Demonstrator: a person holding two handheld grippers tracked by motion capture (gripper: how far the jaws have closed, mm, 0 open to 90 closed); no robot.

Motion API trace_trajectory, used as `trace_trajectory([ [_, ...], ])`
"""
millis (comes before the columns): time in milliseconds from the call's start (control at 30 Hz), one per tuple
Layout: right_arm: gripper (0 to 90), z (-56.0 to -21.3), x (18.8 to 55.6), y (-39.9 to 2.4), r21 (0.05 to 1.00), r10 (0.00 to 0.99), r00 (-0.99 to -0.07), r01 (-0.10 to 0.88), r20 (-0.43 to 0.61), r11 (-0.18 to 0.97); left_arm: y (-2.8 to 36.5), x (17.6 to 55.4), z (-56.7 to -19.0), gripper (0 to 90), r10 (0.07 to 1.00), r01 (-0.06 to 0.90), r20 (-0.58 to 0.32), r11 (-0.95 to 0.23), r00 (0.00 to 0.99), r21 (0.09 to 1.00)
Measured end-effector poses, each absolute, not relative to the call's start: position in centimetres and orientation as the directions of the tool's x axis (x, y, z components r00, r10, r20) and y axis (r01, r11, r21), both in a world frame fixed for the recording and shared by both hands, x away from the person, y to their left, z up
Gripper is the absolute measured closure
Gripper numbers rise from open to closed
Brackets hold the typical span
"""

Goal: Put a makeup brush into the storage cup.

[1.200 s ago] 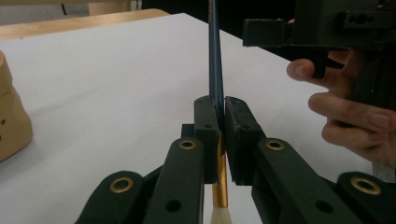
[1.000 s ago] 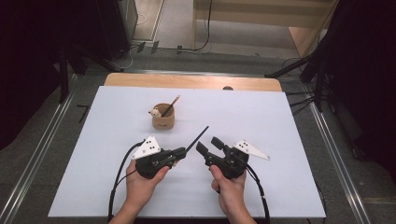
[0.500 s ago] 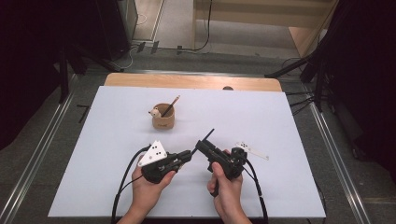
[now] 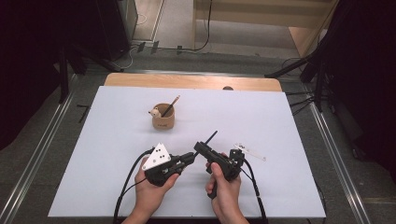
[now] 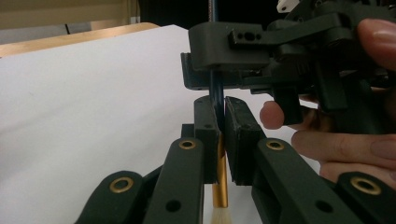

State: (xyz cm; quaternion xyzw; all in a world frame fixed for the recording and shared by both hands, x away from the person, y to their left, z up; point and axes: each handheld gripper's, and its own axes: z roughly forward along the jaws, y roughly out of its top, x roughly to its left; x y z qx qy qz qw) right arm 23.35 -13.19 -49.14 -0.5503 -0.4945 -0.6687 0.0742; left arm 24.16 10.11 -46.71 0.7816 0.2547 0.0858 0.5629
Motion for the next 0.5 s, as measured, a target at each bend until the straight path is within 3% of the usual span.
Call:
trace_trajectory([
  [167,84.0,-49.38,23.19,-13.15,0.567,0.435,-0.376,0.657,0.818,-0.498,9.9,24.06,-46.92,84.8,0.501,0.306,-0.151,-0.242,0.852,0.921],
  [400,84.7,-49.37,23.02,-13.16,0.603,0.472,-0.391,0.637,0.79,-0.481,9.77,24.18,-47.17,84.1,0.494,0.323,-0.173,-0.236,0.852,0.916],
  [500,84.7,-49.31,23.0,-13.25,0.626,0.503,-0.393,0.622,0.769,-0.47,9.89,24.17,-47.17,72.9,0.496,0.318,-0.169,-0.232,0.852,0.919],
])
